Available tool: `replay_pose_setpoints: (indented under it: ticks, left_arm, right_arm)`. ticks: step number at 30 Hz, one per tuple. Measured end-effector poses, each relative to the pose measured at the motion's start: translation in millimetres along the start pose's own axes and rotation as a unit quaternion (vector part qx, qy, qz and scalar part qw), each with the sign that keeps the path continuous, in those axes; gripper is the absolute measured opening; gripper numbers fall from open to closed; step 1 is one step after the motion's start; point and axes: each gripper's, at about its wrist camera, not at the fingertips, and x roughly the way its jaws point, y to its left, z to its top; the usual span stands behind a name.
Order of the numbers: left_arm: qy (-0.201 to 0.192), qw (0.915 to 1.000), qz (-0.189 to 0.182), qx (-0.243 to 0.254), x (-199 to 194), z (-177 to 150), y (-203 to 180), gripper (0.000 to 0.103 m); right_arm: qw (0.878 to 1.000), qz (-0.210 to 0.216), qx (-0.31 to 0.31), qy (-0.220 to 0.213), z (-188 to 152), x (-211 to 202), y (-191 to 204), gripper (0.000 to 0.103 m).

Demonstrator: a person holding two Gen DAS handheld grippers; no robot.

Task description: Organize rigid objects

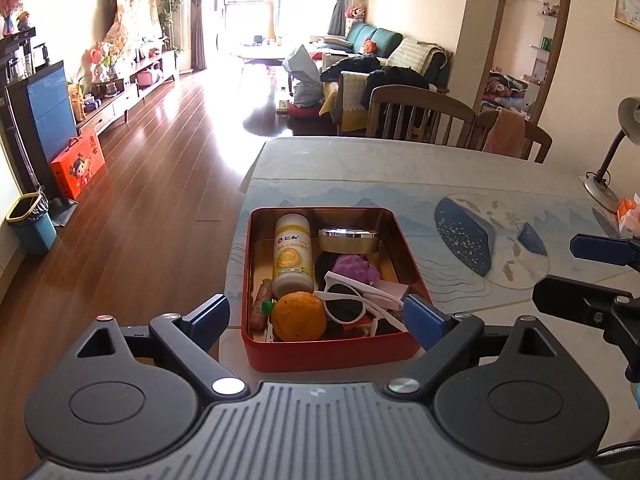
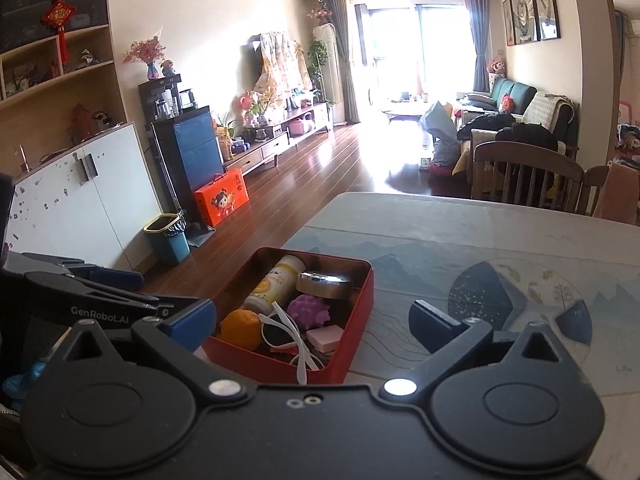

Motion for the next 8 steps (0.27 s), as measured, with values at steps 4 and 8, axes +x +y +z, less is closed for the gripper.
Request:
replay_pose_setpoints:
  ticks: [4,8]
  left_arm:
    - [0.004,1.0000,0.000,0.002,2.3,-0.3,-2.0,0.094]
    - [0.005,1.0000,-0.002,0.001,3.6,0.1,-2.9,0.094]
  right_arm:
    - [1.000,0.001,0.000,0.002,-1.1,0.0,0.4,0.103]
    - [1.000,0.000,-0.001,0.004,-1.0,-0.2,-0.8,0.103]
